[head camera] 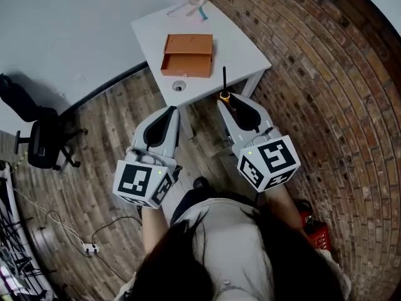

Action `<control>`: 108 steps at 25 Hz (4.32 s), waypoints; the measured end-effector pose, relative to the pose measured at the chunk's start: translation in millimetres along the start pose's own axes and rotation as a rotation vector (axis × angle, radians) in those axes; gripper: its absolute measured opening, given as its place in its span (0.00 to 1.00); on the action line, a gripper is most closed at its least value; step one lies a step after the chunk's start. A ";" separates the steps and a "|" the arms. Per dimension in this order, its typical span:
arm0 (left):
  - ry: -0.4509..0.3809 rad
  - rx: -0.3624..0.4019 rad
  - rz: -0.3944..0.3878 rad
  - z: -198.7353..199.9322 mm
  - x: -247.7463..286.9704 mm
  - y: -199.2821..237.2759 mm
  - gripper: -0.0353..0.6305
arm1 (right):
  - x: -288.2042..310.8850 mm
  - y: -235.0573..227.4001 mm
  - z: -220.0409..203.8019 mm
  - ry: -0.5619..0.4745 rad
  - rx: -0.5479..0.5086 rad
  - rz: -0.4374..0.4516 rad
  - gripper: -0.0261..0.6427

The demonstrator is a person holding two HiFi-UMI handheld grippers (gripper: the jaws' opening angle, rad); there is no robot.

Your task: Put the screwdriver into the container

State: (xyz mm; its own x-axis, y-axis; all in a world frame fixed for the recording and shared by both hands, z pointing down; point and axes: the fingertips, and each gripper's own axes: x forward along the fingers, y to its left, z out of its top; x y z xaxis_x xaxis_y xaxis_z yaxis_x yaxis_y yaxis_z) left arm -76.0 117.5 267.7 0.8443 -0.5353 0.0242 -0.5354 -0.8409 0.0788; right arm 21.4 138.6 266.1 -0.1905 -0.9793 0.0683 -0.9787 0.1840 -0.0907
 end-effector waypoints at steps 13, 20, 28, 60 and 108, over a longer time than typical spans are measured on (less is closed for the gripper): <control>-0.012 -0.025 -0.028 -0.4 -5.3 43.5 0.05 | 36.8 18.9 -1.1 0.016 -0.002 -0.036 0.16; -0.010 -0.039 -0.035 -4.4 1.7 53.7 0.05 | 49.4 17.4 -5.6 0.028 0.000 -0.037 0.16; -0.010 -0.033 -0.012 -5.9 22.3 71.2 0.05 | 72.5 -1.2 -4.6 0.017 0.002 -0.025 0.16; -0.007 -0.040 0.080 -0.9 148.0 163.2 0.05 | 220.1 -97.7 -21.6 0.090 -0.006 0.077 0.16; 0.058 -0.097 0.219 -31.1 235.5 241.4 0.05 | 358.6 -183.2 -171.7 0.445 -0.212 0.281 0.16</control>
State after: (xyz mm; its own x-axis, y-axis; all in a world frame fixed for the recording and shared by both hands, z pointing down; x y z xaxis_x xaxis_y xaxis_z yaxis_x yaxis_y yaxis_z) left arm -5.7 -209.1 323.4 0.7100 -0.6959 0.1082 -0.7033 -0.6926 0.1606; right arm 119.3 -231.9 477.8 -0.4153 -0.7688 0.4864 -0.8708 0.4907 0.0321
